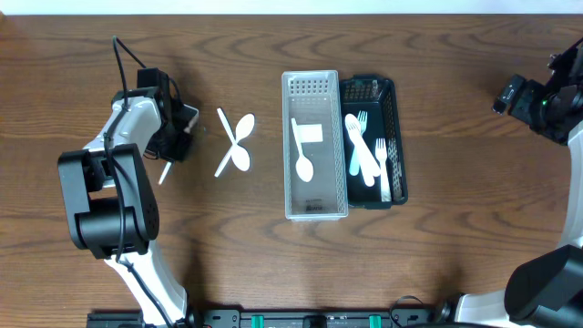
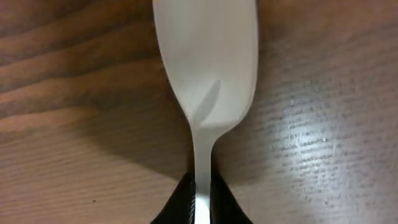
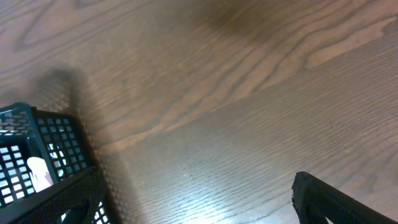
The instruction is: Pack container
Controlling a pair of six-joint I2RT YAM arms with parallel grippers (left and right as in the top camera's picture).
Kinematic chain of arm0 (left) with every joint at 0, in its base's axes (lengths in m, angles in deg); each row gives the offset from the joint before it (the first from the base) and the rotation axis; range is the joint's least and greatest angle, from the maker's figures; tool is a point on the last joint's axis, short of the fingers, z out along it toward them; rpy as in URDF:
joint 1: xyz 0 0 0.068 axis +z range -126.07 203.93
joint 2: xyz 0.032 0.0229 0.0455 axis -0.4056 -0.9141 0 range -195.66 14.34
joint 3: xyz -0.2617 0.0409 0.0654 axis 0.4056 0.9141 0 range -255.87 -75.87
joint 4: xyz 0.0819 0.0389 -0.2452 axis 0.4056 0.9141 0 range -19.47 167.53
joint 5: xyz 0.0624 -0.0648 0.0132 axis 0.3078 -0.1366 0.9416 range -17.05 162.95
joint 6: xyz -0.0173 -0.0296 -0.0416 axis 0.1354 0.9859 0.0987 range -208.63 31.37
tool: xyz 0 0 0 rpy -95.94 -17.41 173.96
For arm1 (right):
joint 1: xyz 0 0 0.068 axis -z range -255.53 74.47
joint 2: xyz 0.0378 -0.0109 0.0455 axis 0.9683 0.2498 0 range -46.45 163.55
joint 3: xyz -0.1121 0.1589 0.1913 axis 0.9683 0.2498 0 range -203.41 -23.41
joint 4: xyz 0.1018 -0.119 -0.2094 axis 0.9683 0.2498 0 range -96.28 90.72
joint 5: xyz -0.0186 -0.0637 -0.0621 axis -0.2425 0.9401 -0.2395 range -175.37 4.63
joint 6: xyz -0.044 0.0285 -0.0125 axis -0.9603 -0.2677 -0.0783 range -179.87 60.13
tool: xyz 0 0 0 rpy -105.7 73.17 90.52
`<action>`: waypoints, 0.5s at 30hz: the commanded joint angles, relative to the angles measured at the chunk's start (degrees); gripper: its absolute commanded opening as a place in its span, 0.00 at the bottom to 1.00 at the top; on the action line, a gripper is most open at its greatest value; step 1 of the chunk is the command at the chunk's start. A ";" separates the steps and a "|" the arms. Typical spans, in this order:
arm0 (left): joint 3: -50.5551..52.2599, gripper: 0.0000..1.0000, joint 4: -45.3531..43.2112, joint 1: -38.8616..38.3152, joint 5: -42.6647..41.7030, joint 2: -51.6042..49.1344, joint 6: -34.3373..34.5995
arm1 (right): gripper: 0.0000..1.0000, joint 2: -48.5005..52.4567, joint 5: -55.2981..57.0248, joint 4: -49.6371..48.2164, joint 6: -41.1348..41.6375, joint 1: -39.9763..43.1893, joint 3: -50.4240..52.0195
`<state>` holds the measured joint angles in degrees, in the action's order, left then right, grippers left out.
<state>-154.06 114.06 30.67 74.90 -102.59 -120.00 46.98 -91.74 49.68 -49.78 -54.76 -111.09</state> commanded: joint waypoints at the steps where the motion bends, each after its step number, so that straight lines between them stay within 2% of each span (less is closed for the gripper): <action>1: 0.63 0.06 1.20 -0.04 0.48 -0.37 3.48 | 0.99 0.44 0.52 0.48 0.59 0.48 0.15; 6: -1.86 0.06 6.40 -1.75 0.46 1.68 13.70 | 0.99 0.44 0.55 1.05 0.57 0.48 0.15; 9: -5.64 0.06 12.70 -4.57 0.44 5.16 20.15 | 0.99 0.44 0.55 1.07 0.59 0.48 0.15; 13: -12.55 0.06 21.40 -11.04 -1.44 11.23 28.81 | 0.99 0.44 0.55 1.07 0.59 0.48 0.15; 15: -14.60 0.06 22.77 -15.06 -3.61 14.21 34.16 | 0.99 0.44 0.52 1.05 0.59 0.48 0.15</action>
<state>-164.32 135.65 20.40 74.25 -94.59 -96.70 46.98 -91.72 50.71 -49.78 -54.76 -111.09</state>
